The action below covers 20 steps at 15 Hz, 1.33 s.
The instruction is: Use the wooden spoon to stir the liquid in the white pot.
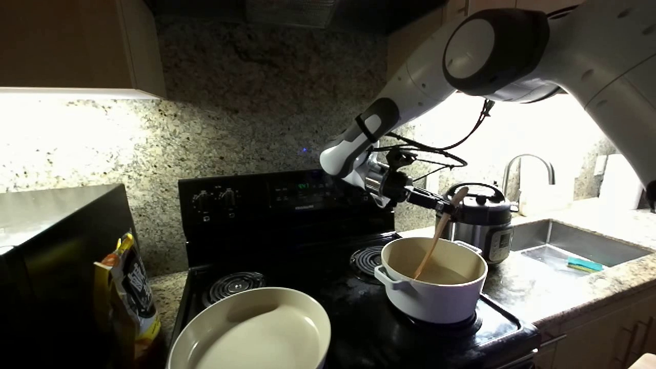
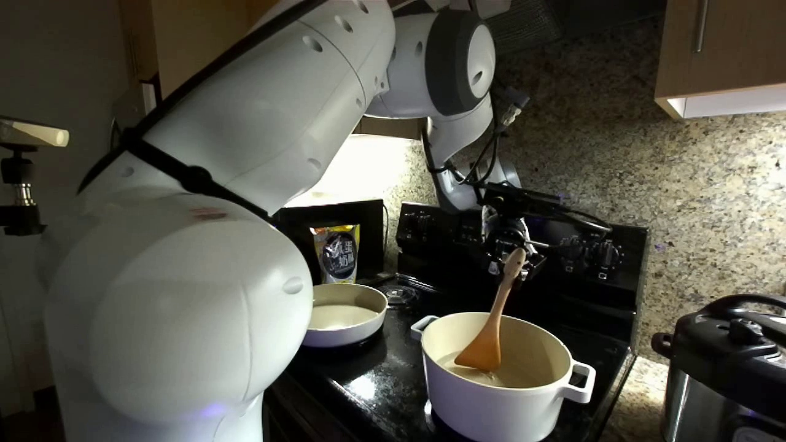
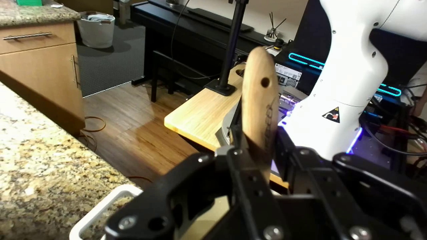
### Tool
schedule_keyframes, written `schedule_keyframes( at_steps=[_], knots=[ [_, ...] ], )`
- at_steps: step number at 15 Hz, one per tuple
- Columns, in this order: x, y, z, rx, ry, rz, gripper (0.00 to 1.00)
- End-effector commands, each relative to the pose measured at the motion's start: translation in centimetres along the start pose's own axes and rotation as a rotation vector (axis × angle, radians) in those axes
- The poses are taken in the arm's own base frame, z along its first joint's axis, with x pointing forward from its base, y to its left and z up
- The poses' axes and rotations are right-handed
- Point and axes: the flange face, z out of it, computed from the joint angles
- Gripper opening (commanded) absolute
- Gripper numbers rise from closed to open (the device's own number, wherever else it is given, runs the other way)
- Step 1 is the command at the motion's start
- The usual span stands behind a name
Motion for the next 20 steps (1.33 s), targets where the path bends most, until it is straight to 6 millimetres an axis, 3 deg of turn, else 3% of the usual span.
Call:
schedule_keyframes(
  at_steps=[1,6,12,16,20],
  knots=[
    [0.2,-1.1,-1.3,-0.024,0.014,0.002,0.09],
    [-1.4,0.4,-1.4,0.007,0.043,0.071,0.09],
    [-3.4,3.5,0.8,0.058,0.044,0.135,0.09],
    [-3.2,3.2,2.3,0.060,-0.023,0.148,0.09],
    [-2.2,1.4,2.1,0.006,-0.057,0.094,0.09]
  ],
)
